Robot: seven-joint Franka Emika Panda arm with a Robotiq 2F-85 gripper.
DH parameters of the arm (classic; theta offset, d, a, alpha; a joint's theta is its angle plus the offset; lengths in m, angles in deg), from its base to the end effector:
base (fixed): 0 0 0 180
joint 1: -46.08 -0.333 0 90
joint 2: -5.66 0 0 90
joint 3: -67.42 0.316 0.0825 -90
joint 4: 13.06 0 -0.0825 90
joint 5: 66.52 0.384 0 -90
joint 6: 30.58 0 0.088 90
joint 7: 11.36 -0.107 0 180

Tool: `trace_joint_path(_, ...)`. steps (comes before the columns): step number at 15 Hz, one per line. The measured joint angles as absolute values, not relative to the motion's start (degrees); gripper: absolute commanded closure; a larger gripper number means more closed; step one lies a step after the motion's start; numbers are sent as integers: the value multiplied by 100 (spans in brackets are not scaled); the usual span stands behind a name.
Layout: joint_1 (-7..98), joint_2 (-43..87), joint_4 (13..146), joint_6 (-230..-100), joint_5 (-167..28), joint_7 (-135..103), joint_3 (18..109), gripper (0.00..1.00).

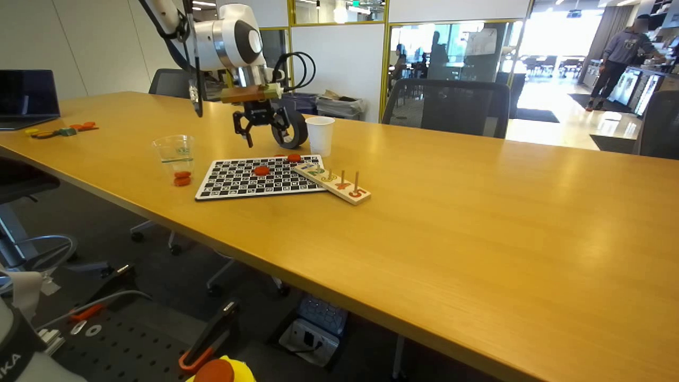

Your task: Pick up the orange tokens from the table and put them in the colourless cup. Pick up the blue token and put it in the white cup.

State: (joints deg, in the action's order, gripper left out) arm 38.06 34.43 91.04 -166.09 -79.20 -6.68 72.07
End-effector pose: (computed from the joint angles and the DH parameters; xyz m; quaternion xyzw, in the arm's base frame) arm 0.6406 0.1372 0.2677 0.9732 0.2208 0.0289 0.0581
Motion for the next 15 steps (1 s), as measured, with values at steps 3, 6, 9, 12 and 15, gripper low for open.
trace_joint_path(3,3848,3610,9001,-16650,-7865,-650,7207,0)
trace_joint_path(6,3893,3742,8945,-16724,-7823,-644,7208,0)
trace_joint_path(9,3927,3845,8905,-16757,-7782,-644,7208,0)
trace_joint_path(12,3963,3933,8845,-16762,-7693,-614,7208,0)
trace_joint_path(15,4012,4017,8760,-16763,-7615,-553,7209,0)
